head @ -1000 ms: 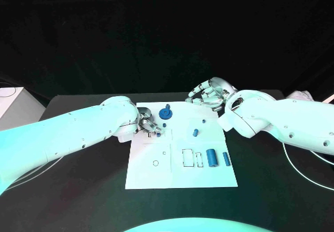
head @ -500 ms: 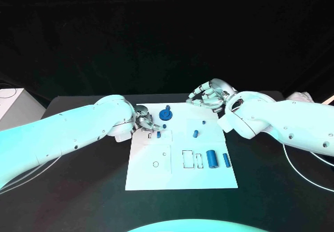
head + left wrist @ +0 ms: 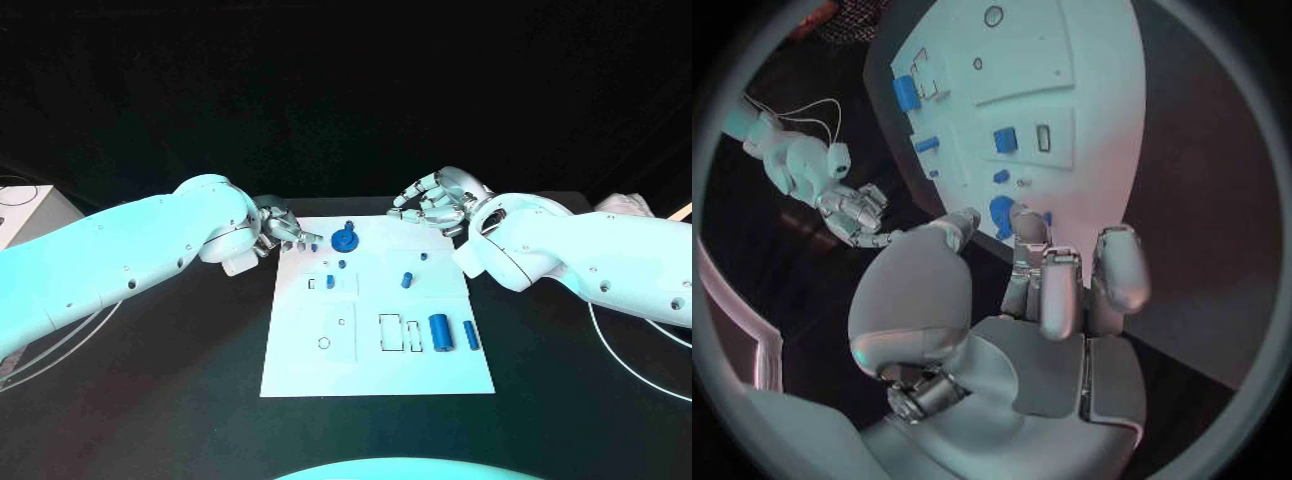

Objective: Assemble the parts on the task board

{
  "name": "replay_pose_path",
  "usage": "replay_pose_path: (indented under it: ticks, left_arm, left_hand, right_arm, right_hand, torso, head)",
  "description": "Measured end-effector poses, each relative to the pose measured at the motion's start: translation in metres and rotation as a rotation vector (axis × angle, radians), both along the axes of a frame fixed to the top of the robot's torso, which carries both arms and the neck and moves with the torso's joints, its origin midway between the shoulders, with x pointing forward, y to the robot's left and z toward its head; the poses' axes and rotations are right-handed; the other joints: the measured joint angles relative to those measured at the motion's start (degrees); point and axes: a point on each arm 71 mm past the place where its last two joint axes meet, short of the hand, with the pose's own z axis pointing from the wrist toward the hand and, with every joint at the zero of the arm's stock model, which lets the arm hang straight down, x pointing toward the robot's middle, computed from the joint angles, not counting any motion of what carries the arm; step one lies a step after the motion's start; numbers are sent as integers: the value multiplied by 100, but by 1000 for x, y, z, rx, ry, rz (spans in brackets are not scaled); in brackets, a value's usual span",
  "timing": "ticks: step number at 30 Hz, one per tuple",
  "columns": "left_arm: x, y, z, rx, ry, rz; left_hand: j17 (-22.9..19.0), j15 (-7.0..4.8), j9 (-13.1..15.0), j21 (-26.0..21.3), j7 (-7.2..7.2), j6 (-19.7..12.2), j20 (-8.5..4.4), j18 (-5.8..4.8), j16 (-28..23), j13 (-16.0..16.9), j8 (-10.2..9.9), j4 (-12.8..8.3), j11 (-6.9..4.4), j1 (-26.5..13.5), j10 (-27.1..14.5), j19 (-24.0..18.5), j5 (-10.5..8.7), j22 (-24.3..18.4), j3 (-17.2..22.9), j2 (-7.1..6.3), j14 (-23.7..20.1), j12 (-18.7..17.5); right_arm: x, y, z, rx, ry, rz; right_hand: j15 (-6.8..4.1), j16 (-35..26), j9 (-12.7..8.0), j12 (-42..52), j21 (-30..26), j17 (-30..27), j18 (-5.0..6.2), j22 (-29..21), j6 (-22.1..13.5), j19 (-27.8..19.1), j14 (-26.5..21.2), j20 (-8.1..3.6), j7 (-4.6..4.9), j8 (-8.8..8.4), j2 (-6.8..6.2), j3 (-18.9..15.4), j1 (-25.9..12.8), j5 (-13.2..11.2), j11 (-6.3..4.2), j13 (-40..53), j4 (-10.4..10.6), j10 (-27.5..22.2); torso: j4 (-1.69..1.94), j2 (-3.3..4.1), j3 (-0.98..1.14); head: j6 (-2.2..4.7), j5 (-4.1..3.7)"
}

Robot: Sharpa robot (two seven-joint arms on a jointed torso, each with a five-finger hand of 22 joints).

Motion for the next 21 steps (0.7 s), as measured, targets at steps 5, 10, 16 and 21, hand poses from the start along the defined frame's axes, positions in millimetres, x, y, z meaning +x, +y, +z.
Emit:
replay_pose_path:
  ticks: [5,10,16,21]
  left_arm:
    - [14,17,7,7,-12,52]
    - [25,18,8,15,-11,72]
    - [35,13,6,26,-7,82]
    - [42,10,2,42,3,90]
  left_hand:
    - [0,8,6,-6,9,-9,20,0,-27,-37,-9,0,13,135,-49,-20,23,-31,0,29,8,-22]
    - [-1,8,6,-16,30,-30,20,0,-27,-48,-32,0,12,157,-49,-20,23,-39,0,51,8,-22]
    - [-1,45,-10,-68,75,-124,48,0,-56,-181,-109,1,49,255,-192,-89,23,-102,-1,41,-3,-136]
    - [-1,110,-134,-113,164,-287,81,-1,-81,-332,-319,8,146,300,-325,-164,23,-175,-70,73,8,-233]
  right_arm:
    - [0,0,0,0,0,0]
    - [0,0,0,0,1,1]
    - [-1,1,0,0,1,3]
    - [-1,1,0,1,1,5]
  right_hand:
    - [0,0,0,0,0,0,0,0,0,0,0,0,0,0,0,0,0,0,0,0,0,0]
    - [0,0,0,0,2,-1,0,0,0,0,0,0,0,0,0,0,0,0,0,0,0,0]
    - [0,0,0,0,2,-1,0,2,0,0,0,0,0,0,0,0,0,0,0,2,0,0]
    - [0,0,-1,0,2,-1,0,4,0,0,0,0,0,0,0,0,0,0,0,4,0,0]
  torso:
    - [-3,8,0]
    - [-13,16,-6]
    - [-21,28,-12]
    - [-29,46,-17]
  head:
    - [13,23]
    - [16,35]
    - [12,45]
    - [14,51]
